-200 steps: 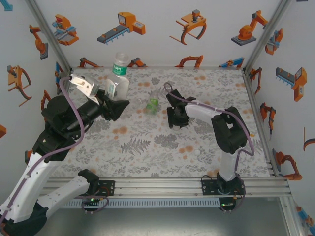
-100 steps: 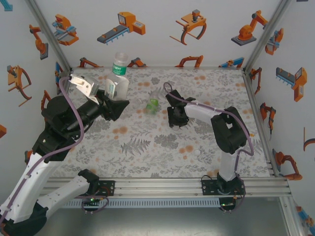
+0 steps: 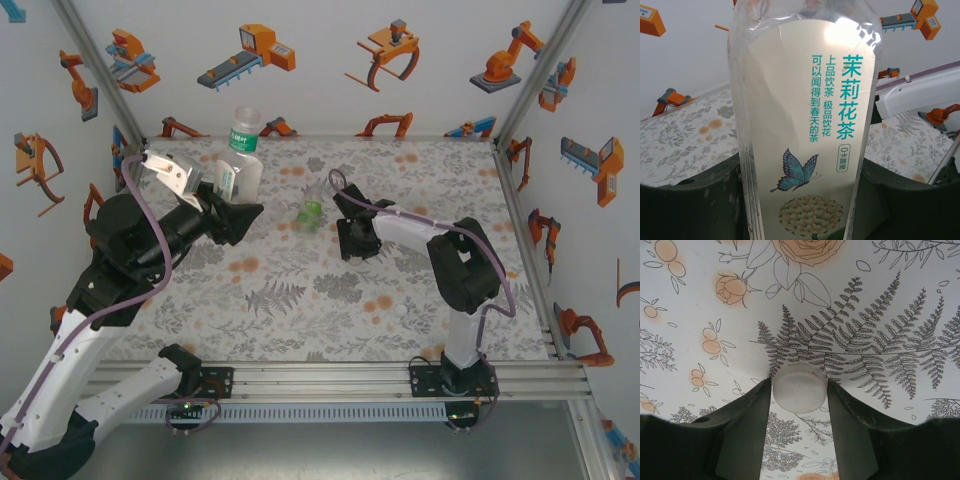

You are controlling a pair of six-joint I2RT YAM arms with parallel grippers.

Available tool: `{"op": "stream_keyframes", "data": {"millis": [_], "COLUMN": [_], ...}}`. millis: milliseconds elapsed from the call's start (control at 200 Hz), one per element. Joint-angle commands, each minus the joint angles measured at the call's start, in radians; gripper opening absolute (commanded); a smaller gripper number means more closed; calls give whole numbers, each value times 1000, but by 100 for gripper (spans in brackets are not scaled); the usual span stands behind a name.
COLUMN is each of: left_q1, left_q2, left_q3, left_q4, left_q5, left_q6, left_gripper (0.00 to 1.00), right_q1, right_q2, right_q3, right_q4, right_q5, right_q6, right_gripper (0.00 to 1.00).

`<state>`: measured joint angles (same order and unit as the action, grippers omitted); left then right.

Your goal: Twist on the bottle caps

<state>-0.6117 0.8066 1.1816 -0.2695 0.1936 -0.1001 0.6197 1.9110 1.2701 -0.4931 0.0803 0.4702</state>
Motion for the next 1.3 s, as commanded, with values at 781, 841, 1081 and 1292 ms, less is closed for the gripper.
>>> {"op": "stream_keyframes", "data": {"millis": [781,841,1081,1292], "left_q1": [7,6,6,4], "left_q2": [3,9,59,133], "left_q3": [-13,-13,-16,-7], "left_q4": [8,-4,-75,-113], "left_q5": [-9,-7,42,159], "left_q6": [-2,8,69,128], "left_gripper": [5,5,3,6], "right_q1": [10,7,-52,-159], "right_q2": [-37,-66,-240,-426], "right_q3": [22,27,11,25], "right_q4": [-61,-75,-131,-188], "right_q5": [21,17,-69,-277], "right_q6": [-22,-35,-127,-225], "right_gripper": [34,34,31,23]}}
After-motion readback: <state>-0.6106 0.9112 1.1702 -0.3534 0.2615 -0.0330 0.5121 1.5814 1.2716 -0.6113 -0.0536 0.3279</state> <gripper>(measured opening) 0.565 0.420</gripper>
